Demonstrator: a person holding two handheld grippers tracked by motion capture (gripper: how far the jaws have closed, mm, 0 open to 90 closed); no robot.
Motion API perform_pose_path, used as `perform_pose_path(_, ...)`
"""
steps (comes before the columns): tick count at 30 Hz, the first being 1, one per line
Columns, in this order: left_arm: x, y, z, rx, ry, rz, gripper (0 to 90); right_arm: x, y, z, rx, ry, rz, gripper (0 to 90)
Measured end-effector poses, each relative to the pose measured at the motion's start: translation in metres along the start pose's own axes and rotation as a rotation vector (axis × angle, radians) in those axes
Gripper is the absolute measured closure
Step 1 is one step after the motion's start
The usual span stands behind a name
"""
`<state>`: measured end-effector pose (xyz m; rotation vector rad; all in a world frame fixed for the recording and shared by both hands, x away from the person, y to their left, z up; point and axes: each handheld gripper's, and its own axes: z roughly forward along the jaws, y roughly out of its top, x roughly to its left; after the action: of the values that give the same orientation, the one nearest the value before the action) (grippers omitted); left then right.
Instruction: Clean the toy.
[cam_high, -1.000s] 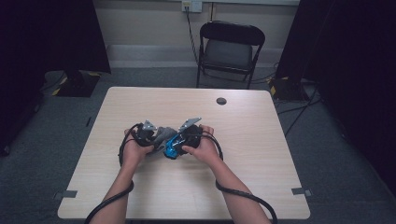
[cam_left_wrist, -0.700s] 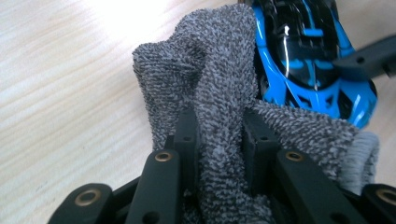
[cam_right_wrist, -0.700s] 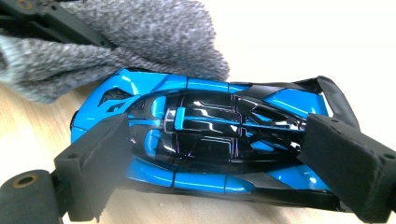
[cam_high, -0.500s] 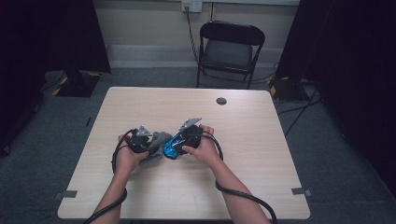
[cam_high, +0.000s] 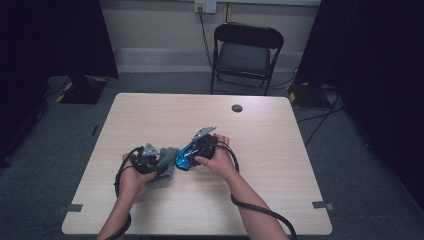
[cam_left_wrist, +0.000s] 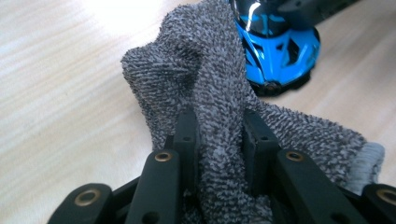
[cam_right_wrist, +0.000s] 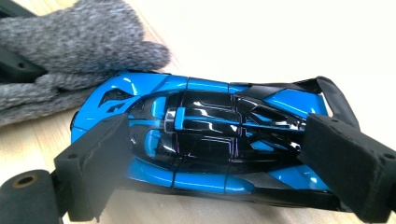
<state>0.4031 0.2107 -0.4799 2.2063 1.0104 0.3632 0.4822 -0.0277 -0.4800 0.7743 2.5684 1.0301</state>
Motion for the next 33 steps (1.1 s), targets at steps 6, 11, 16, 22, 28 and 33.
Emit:
perform_pose_path(6, -0.009, -0.007, -0.007, 0.007, -0.030, 0.007, 71.1, 0.000, 0.000, 0.000, -0.002, -0.001, 0.000, 7.9)
perform_pose_path(11, -0.011, -0.012, -0.012, 0.003, -0.060, -0.013, 71.1, 0.000, 0.000, 0.000, -0.001, -0.002, 0.000, 7.9)
perform_pose_path(16, -0.010, -0.013, -0.021, 0.001, -0.056, -0.030, 71.0, 0.000, -0.001, 0.000, -0.005, -0.002, 0.002, 7.9)
perform_pose_path(22, 0.003, -0.001, -0.032, -0.044, -0.006, -0.033, 70.4, 0.000, -0.001, 0.000, -0.009, -0.003, 0.004, 7.9)
perform_pose_path(28, 0.025, 0.024, -0.019, -0.058, 0.053, -0.022, 69.7, 0.000, -0.001, 0.000, -0.005, -0.001, 0.000, 7.9)
perform_pose_path(33, 0.043, 0.047, 0.005, -0.058, 0.054, -0.032, 69.6, -0.001, -0.002, 0.000, -0.012, 0.000, -0.003, 7.9)
